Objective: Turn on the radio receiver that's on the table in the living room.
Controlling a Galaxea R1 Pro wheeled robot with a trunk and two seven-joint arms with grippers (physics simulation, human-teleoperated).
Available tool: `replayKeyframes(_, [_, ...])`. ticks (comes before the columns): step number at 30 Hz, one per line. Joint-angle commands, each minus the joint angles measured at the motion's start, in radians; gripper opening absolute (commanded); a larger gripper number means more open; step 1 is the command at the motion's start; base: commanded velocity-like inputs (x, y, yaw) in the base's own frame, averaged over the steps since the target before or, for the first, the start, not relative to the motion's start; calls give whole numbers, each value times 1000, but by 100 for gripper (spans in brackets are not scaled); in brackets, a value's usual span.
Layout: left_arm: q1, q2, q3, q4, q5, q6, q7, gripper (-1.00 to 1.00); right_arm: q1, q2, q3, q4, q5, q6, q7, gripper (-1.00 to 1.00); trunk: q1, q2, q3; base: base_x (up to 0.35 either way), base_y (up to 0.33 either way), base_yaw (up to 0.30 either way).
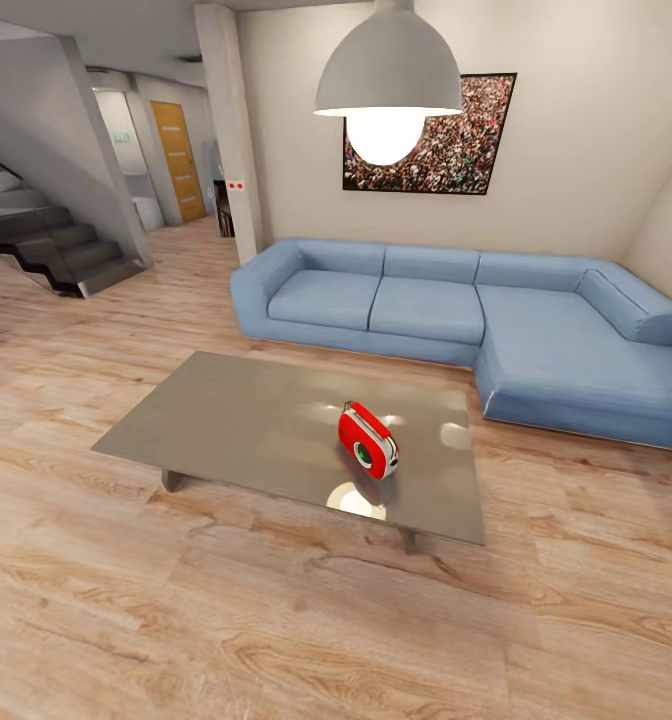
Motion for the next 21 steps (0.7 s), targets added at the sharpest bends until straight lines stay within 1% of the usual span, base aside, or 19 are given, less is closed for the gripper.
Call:
replayKeyframes(1, [0,0,-2,16,0,-5,0,-100,40,1,0,0,-1,-46,1,100,0,0,0,0,0,0])
replayKeyframes(4, [0,-2,-4,62,-1,-48,0,-100,111,6,-1,0,-1,-139,1,100,0,0,0,0,0,0])
replayKeyframes(6, [0,-2,-5,112,-2,-88,0,-100,166,10,-2,1,-1,-196,3,100,0,0,0,0,0,0])
replayKeyframes(7, [0,-1,-6,143,-2,-112,0,-100,197,12,-2,1,-2,-233,11,100,0,0,0,0,0,0])
replayKeyframes(9, [0,-1,-6,187,-2,-152,0,-100,235,14,-2,1,-3,-290,37,100,0,0,0,0,0,0])
replayKeyframes(10, [0,-1,-6,211,-2,-175,0,-100,255,15,-3,1,-4,-313,50,100,0,0,0,0,0,0])
replayKeyframes(11, [0,-2,-7,252,-2,-211,0,-100,283,17,-3,1,-4,-337,64,100,0,0,0,0,0,0])
replayKeyframes(13, [0,-3,-9,319,-1,-273,0,-100,312,25,-3,1,-4,-354,73,100,0,0,0,0,0,0])
replayKeyframes(14, [0,-3,-10,339,-1,-293,0,-100,319,28,-3,2,-4,-358,75,100,0,0,0,0,0,0])
replayKeyframes(15, [0,-3,-14,407,-1,-363,0,-100,339,38,-3,2,-4,-372,77,100,0,0,0,0,0,0])
replayKeyframes(17, [0,-4,-17,507,0,-459,-1,-100,367,60,-3,2,-4,-393,79,100,0,0,0,0,0,0])
replayKeyframes(18, [0,-5,-18,574,1,-521,-1,-100,385,77,-3,2,-4,-400,79,100,0,0,0,0,0,0])
replayKeyframes(20, [0,-7,-26,647,0,-589,-1,-100,406,103,-3,2,-4,-406,80,100,0,0,0,0,0,0])
replayKeyframes(21, [0,-6,-40,675,-1,-618,-1,-100,411,112,-3,2,-5,-408,80,100,0,0,0,0,0,0])
